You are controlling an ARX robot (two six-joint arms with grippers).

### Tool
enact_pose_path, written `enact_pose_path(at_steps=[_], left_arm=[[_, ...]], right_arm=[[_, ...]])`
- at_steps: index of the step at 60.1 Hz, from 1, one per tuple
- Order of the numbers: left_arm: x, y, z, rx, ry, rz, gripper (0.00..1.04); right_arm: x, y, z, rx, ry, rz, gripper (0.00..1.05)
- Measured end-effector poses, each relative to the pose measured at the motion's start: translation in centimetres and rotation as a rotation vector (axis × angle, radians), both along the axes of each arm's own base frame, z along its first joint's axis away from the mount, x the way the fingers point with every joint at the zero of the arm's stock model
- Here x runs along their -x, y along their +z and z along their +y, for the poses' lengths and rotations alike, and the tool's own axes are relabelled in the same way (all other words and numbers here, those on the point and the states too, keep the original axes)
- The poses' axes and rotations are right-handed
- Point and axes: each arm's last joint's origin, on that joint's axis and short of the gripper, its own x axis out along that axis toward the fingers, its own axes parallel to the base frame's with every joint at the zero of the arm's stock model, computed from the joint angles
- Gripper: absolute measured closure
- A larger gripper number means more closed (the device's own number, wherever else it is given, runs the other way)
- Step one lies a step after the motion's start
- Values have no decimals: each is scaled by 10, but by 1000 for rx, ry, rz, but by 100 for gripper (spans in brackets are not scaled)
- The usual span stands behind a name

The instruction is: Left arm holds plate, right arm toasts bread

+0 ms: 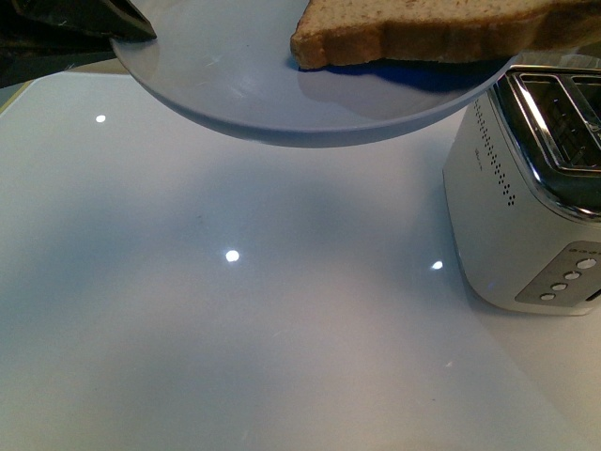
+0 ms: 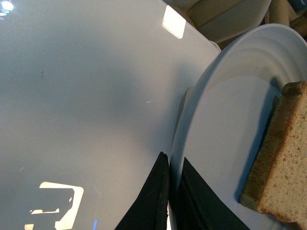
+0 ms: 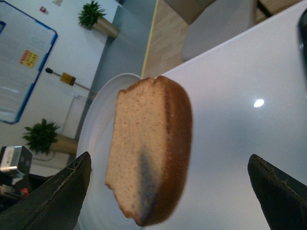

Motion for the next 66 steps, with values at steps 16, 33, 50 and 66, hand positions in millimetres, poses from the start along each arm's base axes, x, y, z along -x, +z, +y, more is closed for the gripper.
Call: enact_pose_path(at_steps=[16,33,50,66], left_arm=[[0,0,0,4,-5,4,102],[0,0,0,5,-5,5,102],[0,0,0,5,-5,5,102],[0,0,1,7,-4,7,102]], right_arm=[[-18,-14,7,-96,5,66,11],[-18,-13,6,-132,12,72,55],[-14,-4,3,-180,34,50,99],[-18,36,-26,-225,-33,-94,102]])
